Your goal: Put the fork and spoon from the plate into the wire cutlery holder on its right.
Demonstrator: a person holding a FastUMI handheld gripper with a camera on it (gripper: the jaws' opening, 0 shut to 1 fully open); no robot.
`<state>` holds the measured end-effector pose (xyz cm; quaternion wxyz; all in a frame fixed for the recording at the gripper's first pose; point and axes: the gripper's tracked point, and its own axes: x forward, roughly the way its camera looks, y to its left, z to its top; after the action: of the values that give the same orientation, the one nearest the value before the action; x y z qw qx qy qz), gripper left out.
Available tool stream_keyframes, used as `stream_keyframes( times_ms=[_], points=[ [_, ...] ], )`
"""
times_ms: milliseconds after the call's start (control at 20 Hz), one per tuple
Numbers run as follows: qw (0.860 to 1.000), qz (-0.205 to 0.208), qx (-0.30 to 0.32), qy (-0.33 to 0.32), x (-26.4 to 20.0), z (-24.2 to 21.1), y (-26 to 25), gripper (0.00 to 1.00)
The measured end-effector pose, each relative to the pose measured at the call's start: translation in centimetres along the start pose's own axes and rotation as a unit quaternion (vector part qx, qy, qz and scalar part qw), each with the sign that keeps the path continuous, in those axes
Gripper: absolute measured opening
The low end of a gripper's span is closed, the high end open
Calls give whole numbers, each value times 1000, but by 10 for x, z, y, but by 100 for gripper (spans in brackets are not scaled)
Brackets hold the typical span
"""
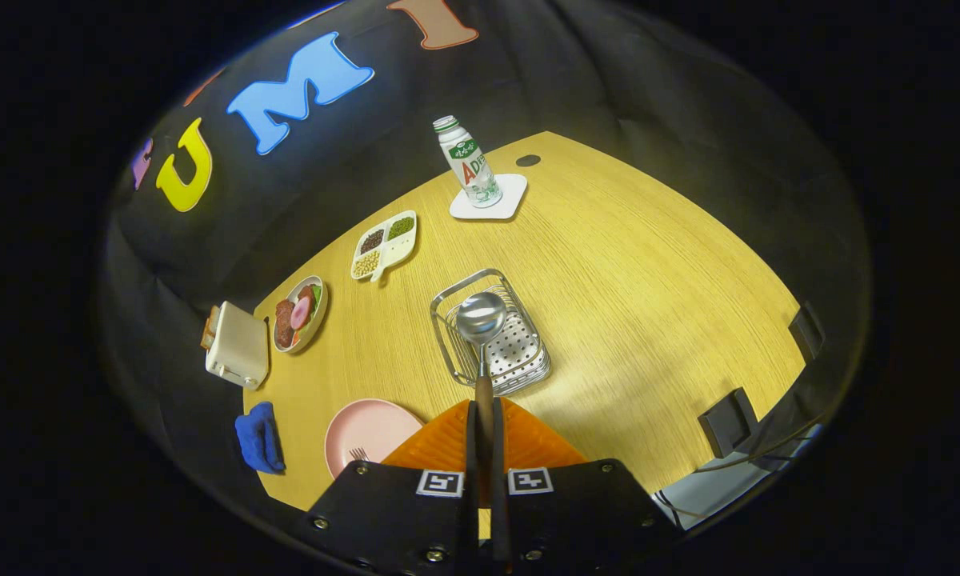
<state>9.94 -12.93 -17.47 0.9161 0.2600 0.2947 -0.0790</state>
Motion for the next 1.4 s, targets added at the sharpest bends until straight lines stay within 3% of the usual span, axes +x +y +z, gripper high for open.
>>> stream_keyframes(
  times_ms=[650,1400],
  points=[
    [1000,3,-10,-12,-2,20,0,10],
    [991,10,-74,-109,-39,66,24,11]
  ],
)
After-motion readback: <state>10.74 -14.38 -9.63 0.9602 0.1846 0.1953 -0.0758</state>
